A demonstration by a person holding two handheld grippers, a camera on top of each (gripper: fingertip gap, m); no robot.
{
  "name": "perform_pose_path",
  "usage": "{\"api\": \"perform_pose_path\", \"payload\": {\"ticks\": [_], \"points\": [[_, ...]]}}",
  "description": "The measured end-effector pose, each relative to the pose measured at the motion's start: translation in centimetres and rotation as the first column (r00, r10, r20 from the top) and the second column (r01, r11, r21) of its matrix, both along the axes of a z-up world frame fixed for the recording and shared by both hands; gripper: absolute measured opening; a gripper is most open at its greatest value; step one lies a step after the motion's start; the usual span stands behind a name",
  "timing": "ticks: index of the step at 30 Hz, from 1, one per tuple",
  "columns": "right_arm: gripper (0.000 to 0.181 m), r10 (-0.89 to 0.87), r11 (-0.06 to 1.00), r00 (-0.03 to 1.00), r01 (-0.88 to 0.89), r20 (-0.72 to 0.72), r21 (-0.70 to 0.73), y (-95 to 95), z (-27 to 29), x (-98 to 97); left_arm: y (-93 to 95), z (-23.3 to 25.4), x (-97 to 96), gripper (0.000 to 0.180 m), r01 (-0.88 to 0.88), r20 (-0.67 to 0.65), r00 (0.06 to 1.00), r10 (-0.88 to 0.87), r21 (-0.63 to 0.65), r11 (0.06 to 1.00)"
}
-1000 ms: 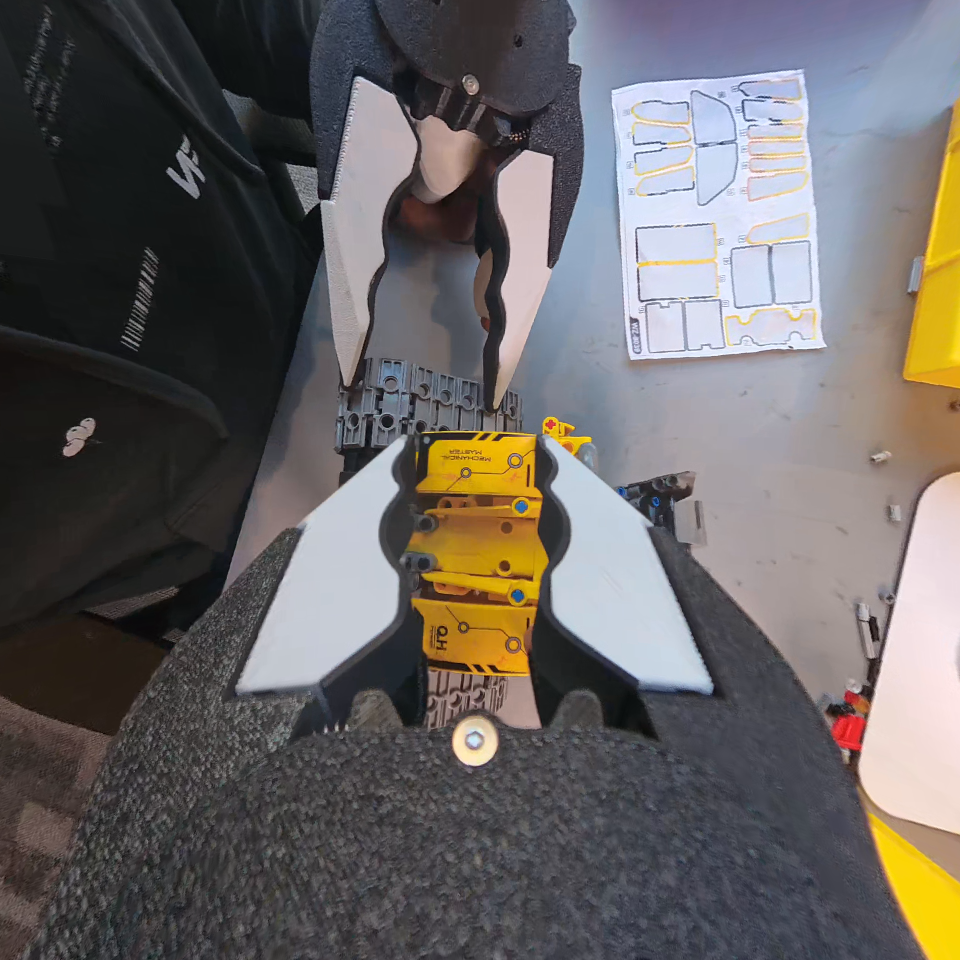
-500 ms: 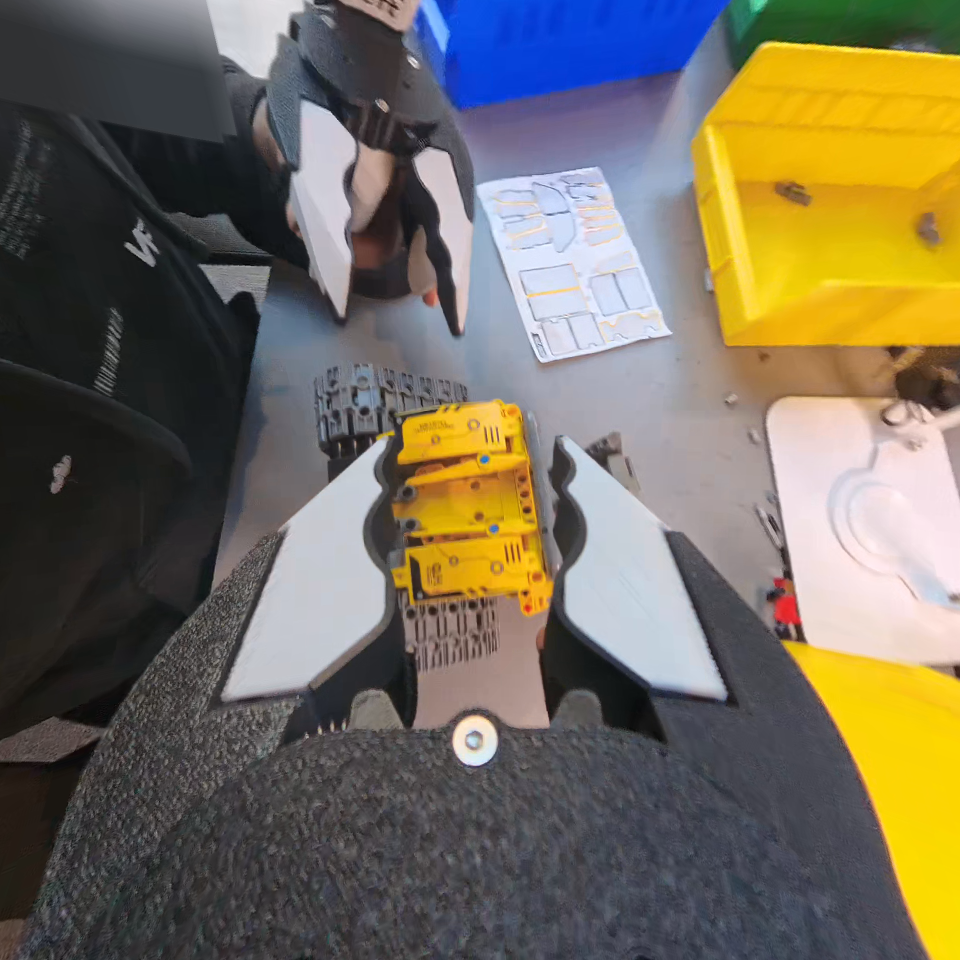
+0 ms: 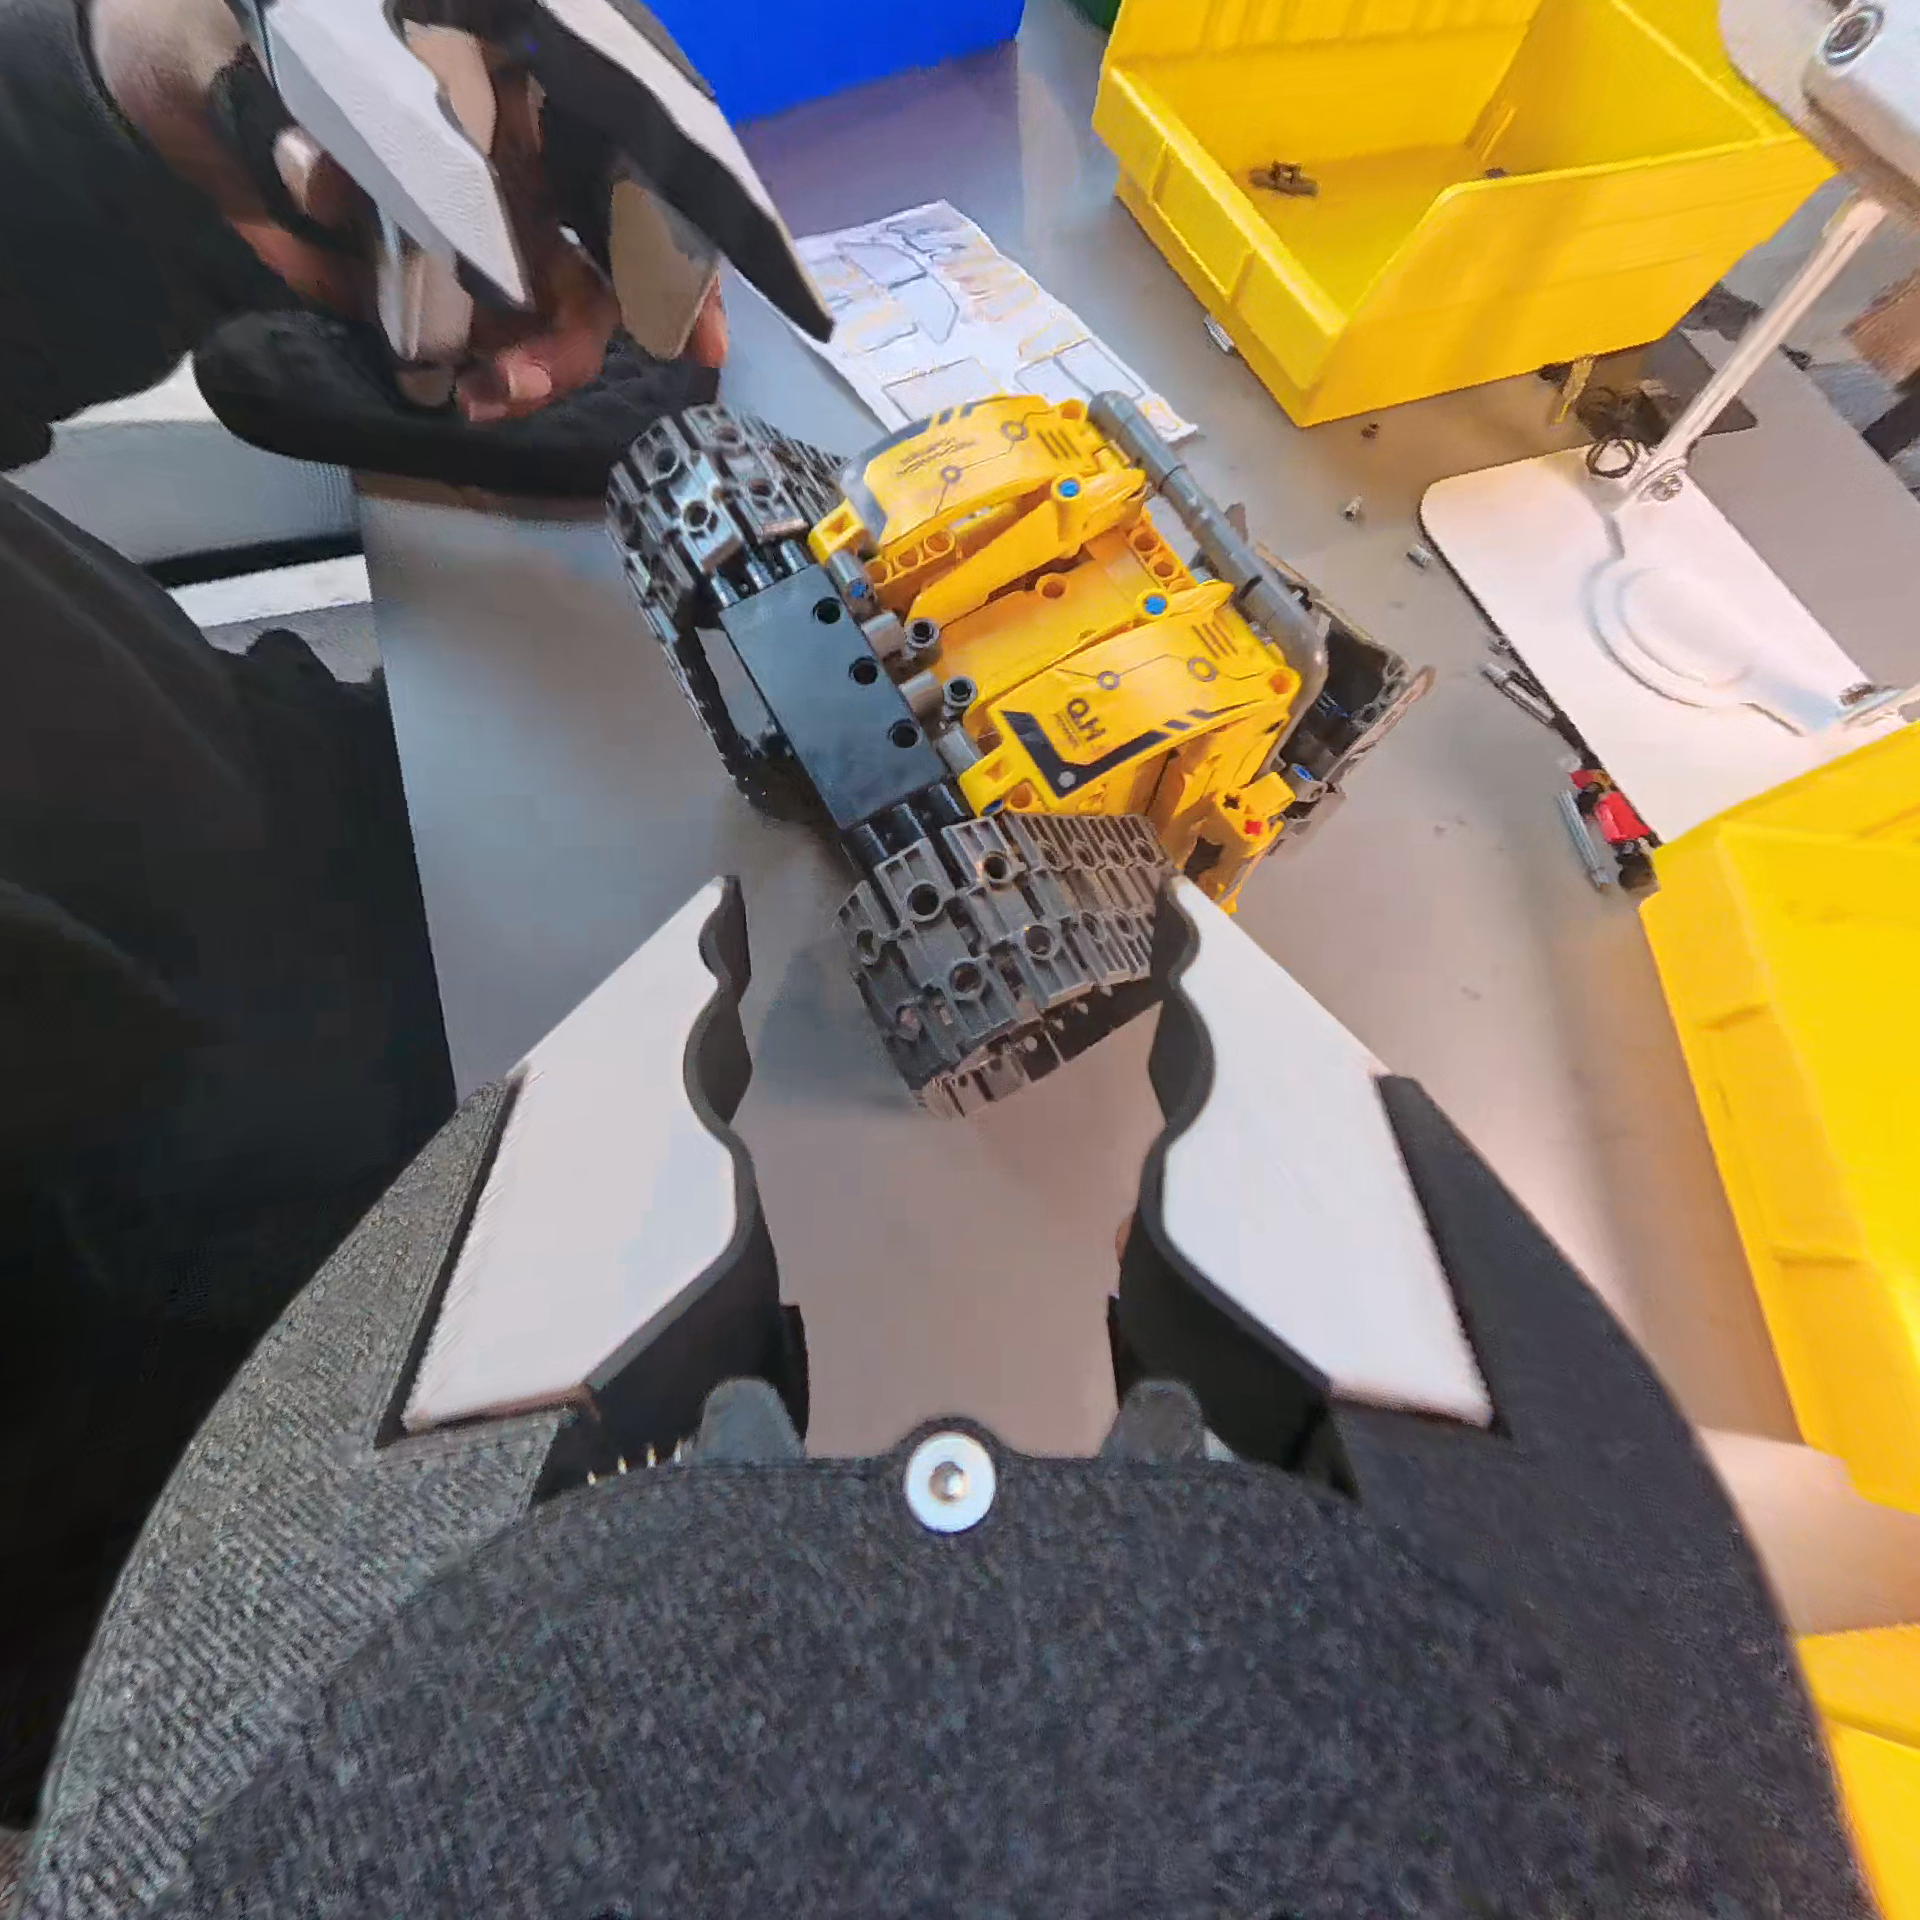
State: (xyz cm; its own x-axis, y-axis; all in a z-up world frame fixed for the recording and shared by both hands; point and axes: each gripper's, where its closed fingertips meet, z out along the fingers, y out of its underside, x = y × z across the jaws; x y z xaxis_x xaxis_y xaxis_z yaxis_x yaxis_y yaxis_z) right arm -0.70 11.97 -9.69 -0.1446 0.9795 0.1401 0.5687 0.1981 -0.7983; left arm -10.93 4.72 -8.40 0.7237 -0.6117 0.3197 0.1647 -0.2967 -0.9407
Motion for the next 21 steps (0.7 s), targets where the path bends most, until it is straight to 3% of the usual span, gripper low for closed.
{"api": "perform_pose_path", "payload": {"ticks": [4,8,14,18,21], "points": [[0.064,0.018,0.997,0.999,-0.022,0.048,0.071,-0.1,-1.4,-0.9,0.9,-1.3,2.6,0.094,0.109,-0.032,0.993,-0.113,-0.105,0.989],[0.049,0.034,0.976,0.999,-0.038,0.022,0.216,0.2,-1.4,-1.8,2.7,-2.0,1.9,0.077,0.000,-0.165,0.986,-0.014,-0.084,0.996],[0.047,0.042,0.935,0.995,-0.009,-0.086,0.354,1.3,-1.0,-3.0,3.9,-2.6,0.7,0.067,-0.056,-0.362,0.931,0.053,0.003,0.998],[0.047,0.055,0.835,0.983,0.053,-0.178,0.548,3.4,-0.9,-4.6,5.8,-2.9,-1.1,0.060,-0.087,-0.582,0.793,0.180,0.185,0.979],[0.047,0.086,0.673,0.968,0.116,-0.234,0.730,4.7,-1.6,-5.5,6.5,-3.9,-2.0,0.055,-0.030,-0.768,0.551,0.326,0.373,0.928]]}}
